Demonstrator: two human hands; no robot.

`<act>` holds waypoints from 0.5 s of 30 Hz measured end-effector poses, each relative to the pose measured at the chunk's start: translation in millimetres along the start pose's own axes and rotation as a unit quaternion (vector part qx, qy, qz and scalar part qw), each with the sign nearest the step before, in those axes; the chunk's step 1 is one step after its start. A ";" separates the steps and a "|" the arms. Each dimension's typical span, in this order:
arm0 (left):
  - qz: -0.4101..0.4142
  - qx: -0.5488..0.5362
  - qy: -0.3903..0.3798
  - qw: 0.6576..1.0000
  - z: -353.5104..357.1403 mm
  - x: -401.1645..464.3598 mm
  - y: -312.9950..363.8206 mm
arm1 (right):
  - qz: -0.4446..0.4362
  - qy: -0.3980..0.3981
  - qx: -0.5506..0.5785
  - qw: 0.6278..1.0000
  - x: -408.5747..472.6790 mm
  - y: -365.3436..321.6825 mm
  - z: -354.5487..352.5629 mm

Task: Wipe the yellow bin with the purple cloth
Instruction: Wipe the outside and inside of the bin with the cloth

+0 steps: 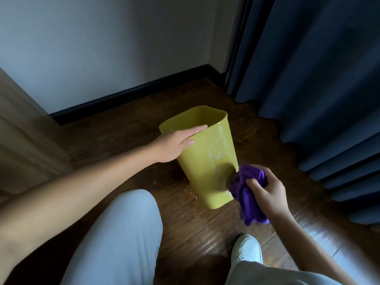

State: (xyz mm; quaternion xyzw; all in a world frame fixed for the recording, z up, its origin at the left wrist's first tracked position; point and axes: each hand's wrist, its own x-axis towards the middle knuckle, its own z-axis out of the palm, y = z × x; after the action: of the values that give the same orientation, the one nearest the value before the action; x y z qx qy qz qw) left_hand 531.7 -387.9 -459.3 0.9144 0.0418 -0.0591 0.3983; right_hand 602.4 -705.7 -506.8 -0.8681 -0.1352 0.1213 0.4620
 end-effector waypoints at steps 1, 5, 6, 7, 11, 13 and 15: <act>0.004 -0.010 0.021 1.000 0.8 -0.4 -5.0 | 0.000 0.002 0.002 1.000 -0.4 -0.1 -0.7; 0.002 -0.038 0.068 0.997 2.9 -2.8 -19.5 | 0.005 0.000 0.001 1.000 -3.9 1.3 -1.9; 0.000 -0.040 0.077 0.996 3.8 -2.8 -18.2 | 0.009 -0.001 0.002 1.000 -4.3 1.9 -1.5; -0.004 -0.047 0.091 0.995 4.4 -1.8 -17.5 | 0.012 -0.001 0.002 1.000 -4.2 2.8 -0.5; -0.019 -0.065 0.111 0.992 2.2 -4.6 -18.1 | 0.017 0.002 0.006 1.000 -3.5 2.1 1.1; -0.025 -0.086 0.107 0.990 -0.3 -7.1 -22.4 | 0.022 0.006 0.007 1.000 -2.5 4.5 1.5; -0.030 -0.112 0.120 0.986 -0.2 -10.5 -23.5 | 0.028 0.016 0.010 0.999 -1.7 6.3 1.9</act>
State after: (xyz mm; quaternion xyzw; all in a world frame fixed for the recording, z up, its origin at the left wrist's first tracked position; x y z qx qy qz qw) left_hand 518.5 -372.1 -474.6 0.8627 0.1233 0.0445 0.4885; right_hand 601.0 -708.2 -513.0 -0.8688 -0.1024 0.1214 0.4690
